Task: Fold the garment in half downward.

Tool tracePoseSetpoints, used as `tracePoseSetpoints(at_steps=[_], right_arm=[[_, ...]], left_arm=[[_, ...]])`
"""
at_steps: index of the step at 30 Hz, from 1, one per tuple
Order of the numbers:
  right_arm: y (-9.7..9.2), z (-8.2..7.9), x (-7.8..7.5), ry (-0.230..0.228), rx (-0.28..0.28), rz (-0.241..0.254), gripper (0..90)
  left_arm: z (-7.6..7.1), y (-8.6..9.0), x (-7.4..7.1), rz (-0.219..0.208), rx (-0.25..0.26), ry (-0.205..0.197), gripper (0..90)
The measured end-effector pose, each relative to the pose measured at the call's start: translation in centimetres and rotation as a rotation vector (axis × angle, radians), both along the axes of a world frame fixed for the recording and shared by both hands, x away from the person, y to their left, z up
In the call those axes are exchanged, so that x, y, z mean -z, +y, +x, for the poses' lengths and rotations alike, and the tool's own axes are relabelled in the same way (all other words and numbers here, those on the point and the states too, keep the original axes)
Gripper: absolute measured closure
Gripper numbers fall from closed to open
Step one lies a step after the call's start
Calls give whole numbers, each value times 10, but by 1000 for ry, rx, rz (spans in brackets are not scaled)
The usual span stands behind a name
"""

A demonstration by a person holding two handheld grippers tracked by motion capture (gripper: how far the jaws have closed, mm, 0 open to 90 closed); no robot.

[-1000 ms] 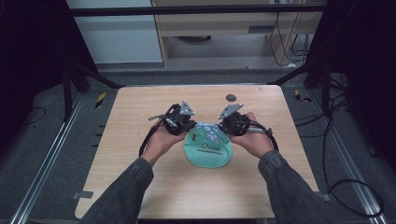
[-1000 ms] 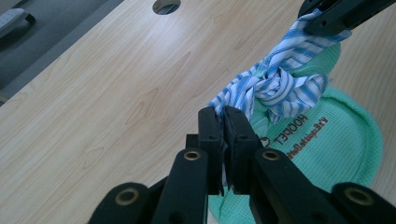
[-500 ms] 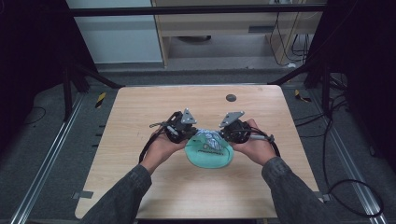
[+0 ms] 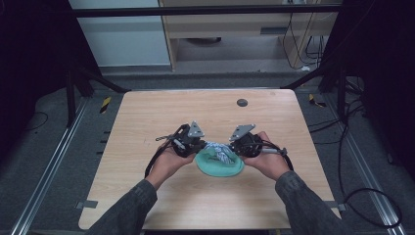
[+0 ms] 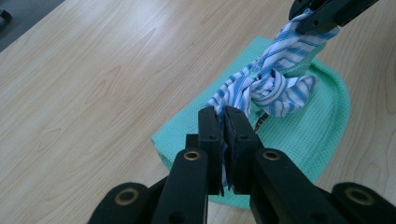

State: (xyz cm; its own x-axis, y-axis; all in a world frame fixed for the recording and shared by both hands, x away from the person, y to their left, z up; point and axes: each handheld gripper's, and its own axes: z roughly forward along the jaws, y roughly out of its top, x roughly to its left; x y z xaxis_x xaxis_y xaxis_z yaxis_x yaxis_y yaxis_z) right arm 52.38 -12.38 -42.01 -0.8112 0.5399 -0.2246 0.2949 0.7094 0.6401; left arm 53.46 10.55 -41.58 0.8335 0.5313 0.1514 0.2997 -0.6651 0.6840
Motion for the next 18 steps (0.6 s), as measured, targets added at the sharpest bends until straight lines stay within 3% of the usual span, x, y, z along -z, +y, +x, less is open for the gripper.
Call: tracePoseSetpoints(at_steps=[18], right_arm=[[1,-12,12,19,-20,-5,835]], left_arm=[[-14,5,17,-21,9,23,862]])
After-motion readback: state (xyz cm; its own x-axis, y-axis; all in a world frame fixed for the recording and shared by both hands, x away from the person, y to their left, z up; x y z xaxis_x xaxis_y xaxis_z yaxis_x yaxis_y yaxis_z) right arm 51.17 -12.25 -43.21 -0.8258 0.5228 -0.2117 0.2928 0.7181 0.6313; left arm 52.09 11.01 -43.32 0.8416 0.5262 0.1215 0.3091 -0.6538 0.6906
